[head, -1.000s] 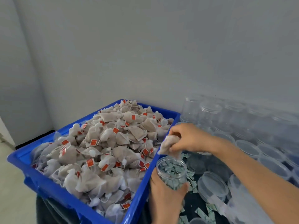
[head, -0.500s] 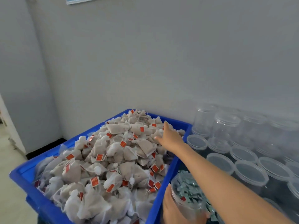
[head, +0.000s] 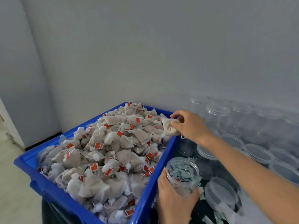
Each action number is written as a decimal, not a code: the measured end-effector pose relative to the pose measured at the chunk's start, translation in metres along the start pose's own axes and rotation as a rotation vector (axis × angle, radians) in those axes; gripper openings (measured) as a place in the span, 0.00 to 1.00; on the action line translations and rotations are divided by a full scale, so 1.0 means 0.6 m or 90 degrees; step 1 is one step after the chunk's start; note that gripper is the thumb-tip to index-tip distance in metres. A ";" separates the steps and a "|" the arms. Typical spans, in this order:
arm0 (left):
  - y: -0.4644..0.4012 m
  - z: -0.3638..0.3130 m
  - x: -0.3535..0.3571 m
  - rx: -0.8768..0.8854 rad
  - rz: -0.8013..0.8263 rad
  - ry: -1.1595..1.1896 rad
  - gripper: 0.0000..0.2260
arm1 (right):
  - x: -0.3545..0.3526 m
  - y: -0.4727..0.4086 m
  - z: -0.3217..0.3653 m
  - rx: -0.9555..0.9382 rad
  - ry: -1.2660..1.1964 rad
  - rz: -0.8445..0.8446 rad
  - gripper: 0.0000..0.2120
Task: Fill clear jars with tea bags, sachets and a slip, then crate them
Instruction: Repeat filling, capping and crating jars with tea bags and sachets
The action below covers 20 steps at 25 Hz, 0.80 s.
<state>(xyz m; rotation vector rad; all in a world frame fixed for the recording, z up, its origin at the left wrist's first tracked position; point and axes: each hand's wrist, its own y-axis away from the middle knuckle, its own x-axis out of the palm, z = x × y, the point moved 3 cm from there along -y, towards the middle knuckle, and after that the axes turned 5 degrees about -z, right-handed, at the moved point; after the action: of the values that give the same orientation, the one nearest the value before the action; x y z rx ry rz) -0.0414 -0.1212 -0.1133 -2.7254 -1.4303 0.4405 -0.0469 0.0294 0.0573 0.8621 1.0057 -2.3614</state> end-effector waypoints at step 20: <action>0.008 0.037 -0.012 -0.057 0.045 0.011 0.47 | 0.185 -0.027 -0.045 -0.015 0.299 0.103 0.03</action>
<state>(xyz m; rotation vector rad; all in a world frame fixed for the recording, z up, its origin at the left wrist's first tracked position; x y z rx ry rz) -0.0472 -0.1323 -0.1338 -2.8494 -1.3860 0.3640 -0.1256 0.0442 -0.0255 1.4741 1.0823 -2.0497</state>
